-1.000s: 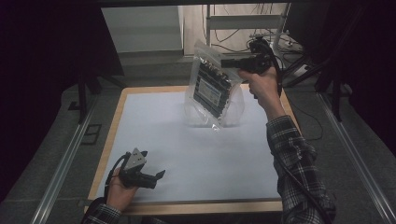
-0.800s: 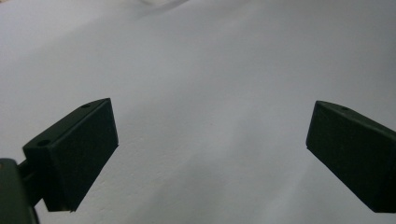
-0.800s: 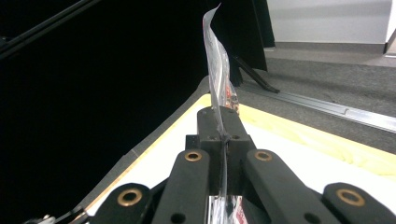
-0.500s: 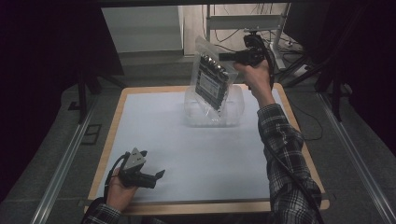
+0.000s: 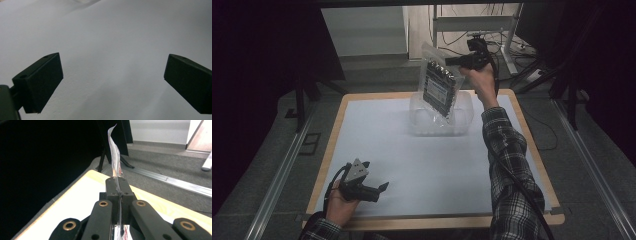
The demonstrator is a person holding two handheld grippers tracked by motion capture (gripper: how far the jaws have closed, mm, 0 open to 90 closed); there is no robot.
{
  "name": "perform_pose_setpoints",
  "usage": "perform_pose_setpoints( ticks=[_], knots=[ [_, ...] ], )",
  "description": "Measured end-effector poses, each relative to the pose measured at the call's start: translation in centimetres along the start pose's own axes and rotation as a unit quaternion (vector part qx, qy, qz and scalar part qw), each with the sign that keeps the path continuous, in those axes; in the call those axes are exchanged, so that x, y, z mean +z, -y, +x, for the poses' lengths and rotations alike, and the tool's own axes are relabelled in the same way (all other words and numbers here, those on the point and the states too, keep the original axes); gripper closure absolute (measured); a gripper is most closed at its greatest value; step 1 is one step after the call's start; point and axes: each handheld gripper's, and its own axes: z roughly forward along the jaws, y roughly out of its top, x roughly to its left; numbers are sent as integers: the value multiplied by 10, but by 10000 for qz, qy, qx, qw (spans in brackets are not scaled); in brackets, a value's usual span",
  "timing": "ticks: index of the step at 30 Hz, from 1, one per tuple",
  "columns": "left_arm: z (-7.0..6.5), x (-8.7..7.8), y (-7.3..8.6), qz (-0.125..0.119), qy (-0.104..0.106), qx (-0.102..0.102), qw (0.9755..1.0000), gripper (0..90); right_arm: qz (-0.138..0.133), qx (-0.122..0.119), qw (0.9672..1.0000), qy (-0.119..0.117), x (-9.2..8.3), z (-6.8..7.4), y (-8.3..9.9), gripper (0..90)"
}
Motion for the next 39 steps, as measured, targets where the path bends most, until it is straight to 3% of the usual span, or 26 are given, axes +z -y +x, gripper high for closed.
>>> perform_pose_setpoints(
  ticks=[8, 13, 18, 25, 29, 32, 34, 35, 39],
  knots=[
    [-1, 0, 0, 17, -1, 25, 10000, 19, 127, -12, 9999, -13, 11, 1, 6, 890],
    [-1, 0, 0, 27, 2, 26, 10000, 19, 283, 77, 9996, -54, 26, -4, 22, 890],
    [-1, 1, 0, 40, 10, 35, 10000, 19, 224, 229, 9994, -107, 26, -10, 29, 890],
    [-4, 3, -1, 77, 21, 86, 9999, 19, 180, 227, 9994, -168, 25, -12, 44, 891],
    [-4, 2, -1, 73, 8, 82, 9999, 21, 242, 77, 9996, 95, 24, -9, 41, 890],
    [-3, 2, -1, 67, -1, 78, 9999, 21, 281, 31, 9995, 121, 23, -6, 38, 886],
    [-3, 1, -1, 73, -8, 78, 9999, 21, 365, -136, 9991, 183, 21, 0, 33, 869],
    [-3, 1, -1, 67, -12, 76, 9999, 21, 451, -394, 9974, 406, 21, 4, 29, 819],
    [-3, 1, -1, 55, -19, 84, 9999, 21, 438, -557, 9963, 489, 21, 7, 28, 715]
  ],
)
